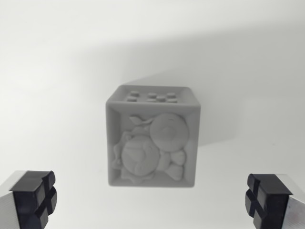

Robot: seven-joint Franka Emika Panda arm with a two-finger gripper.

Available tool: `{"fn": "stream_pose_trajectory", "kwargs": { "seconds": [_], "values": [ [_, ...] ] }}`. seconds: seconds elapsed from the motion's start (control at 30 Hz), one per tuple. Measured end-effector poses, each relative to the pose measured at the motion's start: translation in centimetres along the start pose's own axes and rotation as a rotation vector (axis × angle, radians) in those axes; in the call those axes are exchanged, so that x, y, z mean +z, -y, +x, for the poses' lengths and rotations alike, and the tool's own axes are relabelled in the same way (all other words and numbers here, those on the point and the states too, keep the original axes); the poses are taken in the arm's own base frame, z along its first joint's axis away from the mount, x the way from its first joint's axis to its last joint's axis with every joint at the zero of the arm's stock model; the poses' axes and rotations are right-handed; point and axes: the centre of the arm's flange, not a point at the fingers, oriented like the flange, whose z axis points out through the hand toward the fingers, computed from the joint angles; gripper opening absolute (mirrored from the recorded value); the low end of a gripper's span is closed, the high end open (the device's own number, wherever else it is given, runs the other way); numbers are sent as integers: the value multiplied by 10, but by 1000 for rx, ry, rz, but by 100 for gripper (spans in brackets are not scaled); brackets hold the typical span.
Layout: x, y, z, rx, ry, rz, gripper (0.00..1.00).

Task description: Destack cube

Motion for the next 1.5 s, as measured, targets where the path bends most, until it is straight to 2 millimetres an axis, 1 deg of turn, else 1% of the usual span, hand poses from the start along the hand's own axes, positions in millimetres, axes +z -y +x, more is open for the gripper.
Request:
{"fn": "stream_pose_trajectory", "kwargs": {
  "seconds": [0.73,1.0,1.5],
  "values": [
    [-90,-1,0,-1,0,2,100],
    [-127,0,0,0,1,4,100],
    [-181,0,0,0,1,5,100]
  ]
}}
